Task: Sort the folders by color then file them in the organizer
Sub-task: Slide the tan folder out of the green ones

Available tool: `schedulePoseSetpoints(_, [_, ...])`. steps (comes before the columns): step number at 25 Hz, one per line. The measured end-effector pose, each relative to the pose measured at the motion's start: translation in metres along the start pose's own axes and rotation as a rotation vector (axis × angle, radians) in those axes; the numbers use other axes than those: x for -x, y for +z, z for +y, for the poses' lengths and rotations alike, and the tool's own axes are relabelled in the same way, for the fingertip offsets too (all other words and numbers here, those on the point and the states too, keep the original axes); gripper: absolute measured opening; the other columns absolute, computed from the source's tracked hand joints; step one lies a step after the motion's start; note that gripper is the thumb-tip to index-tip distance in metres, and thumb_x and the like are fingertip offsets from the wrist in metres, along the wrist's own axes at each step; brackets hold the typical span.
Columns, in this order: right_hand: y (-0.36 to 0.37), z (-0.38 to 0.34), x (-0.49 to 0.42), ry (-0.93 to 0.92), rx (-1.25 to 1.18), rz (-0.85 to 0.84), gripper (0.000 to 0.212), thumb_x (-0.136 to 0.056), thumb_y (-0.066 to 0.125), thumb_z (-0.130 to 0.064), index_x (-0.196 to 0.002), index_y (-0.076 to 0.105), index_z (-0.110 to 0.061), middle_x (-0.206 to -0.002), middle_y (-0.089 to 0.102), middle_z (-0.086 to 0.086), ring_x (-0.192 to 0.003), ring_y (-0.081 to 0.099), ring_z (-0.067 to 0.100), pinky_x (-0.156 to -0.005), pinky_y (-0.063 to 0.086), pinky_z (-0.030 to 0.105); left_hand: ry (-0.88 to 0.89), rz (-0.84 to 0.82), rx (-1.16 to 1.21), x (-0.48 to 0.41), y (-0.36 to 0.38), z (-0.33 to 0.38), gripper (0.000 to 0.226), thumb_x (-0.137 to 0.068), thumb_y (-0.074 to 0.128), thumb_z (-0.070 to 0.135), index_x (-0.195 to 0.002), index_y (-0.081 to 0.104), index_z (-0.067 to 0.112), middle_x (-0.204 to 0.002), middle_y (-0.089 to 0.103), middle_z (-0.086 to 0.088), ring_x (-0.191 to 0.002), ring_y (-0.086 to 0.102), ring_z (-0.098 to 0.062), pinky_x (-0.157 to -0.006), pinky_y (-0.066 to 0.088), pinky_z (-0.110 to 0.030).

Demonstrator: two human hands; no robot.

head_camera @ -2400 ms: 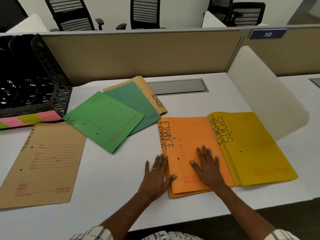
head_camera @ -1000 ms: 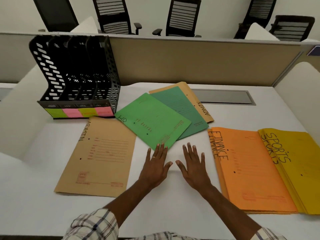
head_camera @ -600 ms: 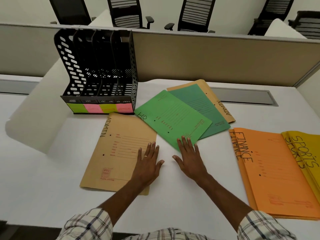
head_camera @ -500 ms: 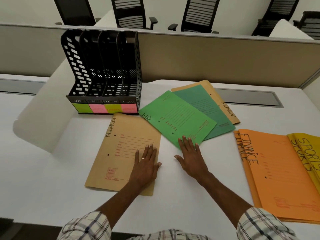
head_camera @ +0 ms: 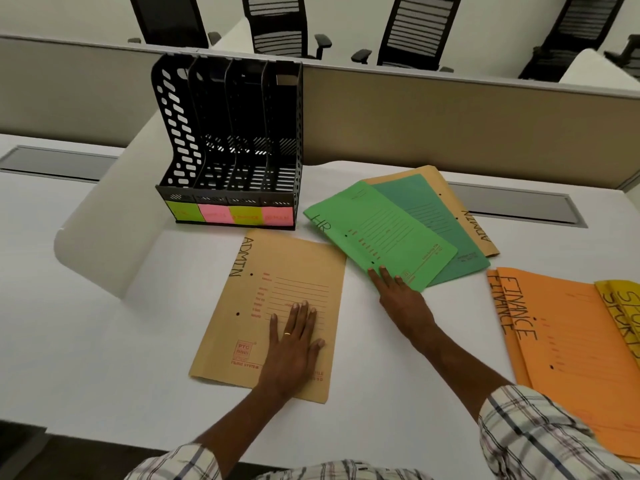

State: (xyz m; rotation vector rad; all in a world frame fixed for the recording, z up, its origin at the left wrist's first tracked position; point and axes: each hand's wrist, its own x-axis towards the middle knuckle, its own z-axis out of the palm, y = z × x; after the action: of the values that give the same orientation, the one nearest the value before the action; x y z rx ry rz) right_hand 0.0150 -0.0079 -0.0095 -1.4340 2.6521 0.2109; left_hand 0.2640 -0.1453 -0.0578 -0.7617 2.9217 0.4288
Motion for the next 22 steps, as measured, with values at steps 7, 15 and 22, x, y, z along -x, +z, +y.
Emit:
schedulePoseSetpoints(7, [-0.009, -0.02, 0.021, 0.103, -0.234, 0.087, 0.057, -0.103, 0.05, -0.022, -0.156, 0.03, -0.017, -0.163, 0.029, 0.01, -0.148, 0.035, 0.031, -0.119, 0.035, 0.045, -0.082, 0.074, 0.127, 0.003, -0.014, -0.001, 0.073, -0.099, 0.015, 0.06, -0.163, 0.01, 0.025, -0.168, -0.006, 0.007, -0.159, 0.0, -0.018, -0.126, -0.006, -0.047])
schedulePoseSetpoints(15, [0.0, -0.112, 0.08, -0.042, -0.664, -0.179, 0.075, -0.103, 0.046, -0.046, -0.161, 0.006, -0.019, -0.169, 0.002, 0.005, -0.156, 0.001, 0.022, -0.127, 0.011, 0.038, -0.544, 0.186, 0.251, 0.01, -0.059, -0.078, 0.084, -0.092, 0.05, 0.067, -0.157, 0.027, 0.018, -0.163, 0.029, -0.014, -0.145, 0.031, -0.041, -0.111, 0.034, -0.064])
schedulePoseSetpoints(22, [0.005, -0.115, 0.093, 0.067, -0.834, -0.103, 0.079, -0.097, 0.06, -0.039, -0.159, 0.017, -0.018, -0.168, 0.008, 0.003, -0.155, 0.006, 0.018, -0.126, 0.012, 0.034, -0.543, 0.14, 0.806, 0.023, -0.059, -0.03, 0.081, -0.085, 0.075, 0.053, -0.152, 0.042, 0.02, -0.135, 0.063, -0.008, -0.115, 0.065, -0.027, -0.098, 0.054, -0.052])
